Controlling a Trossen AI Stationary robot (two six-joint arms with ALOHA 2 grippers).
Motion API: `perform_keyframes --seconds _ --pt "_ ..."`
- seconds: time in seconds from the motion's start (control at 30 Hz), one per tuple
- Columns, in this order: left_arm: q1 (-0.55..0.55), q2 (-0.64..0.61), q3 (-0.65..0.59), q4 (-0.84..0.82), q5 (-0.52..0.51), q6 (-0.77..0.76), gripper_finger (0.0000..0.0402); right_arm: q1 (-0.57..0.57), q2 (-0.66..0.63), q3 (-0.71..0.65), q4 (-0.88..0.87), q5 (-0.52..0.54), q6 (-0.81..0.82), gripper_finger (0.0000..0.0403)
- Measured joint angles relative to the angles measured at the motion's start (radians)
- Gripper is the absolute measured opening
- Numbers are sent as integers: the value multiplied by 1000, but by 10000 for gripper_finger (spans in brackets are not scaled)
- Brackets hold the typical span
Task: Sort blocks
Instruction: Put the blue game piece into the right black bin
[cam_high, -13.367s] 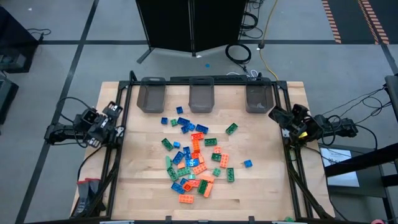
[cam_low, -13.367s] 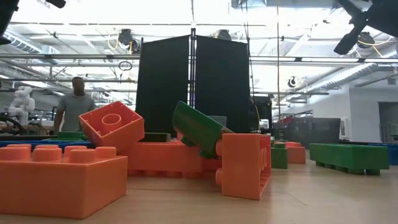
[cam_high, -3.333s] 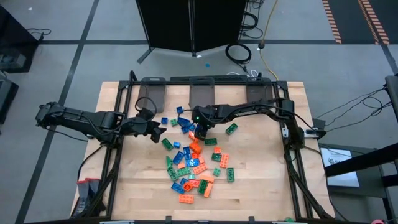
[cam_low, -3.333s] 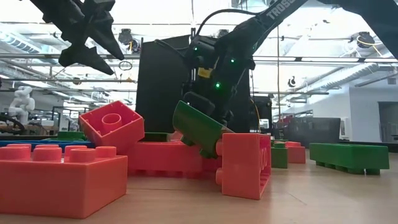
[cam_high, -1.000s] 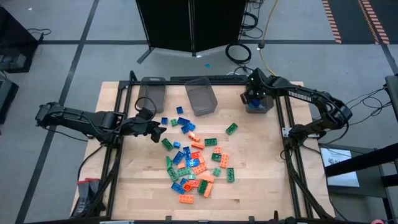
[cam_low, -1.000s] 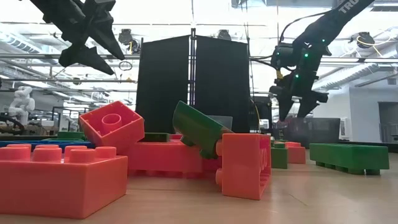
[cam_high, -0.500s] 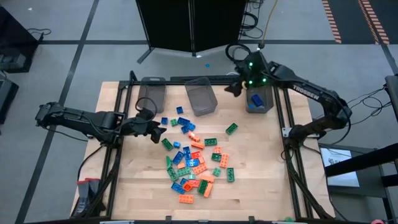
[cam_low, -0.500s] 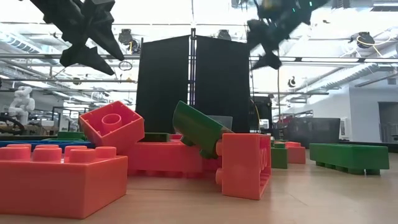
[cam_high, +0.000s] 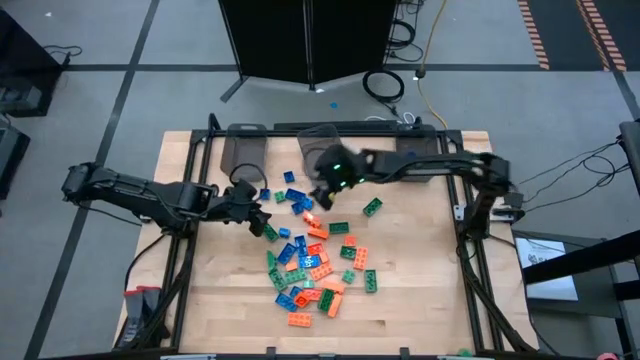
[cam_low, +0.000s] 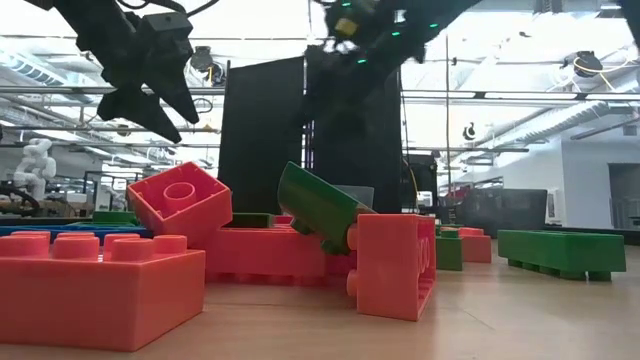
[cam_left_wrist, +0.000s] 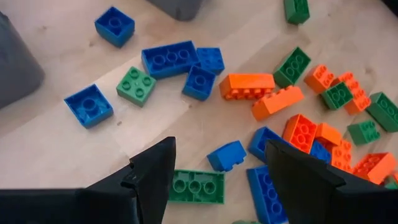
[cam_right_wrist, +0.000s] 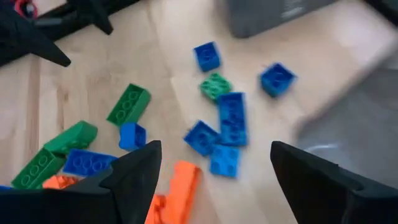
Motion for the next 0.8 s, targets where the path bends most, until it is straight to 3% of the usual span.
perform_keyframes --seconds 0.43,0.8 --pt "0 -104 0 -64 19 8 248 57 366 417 -268 107 -197 297" --pt "0 -138 0 -92 14 7 248 65 471 497 -313 149 -163 297"
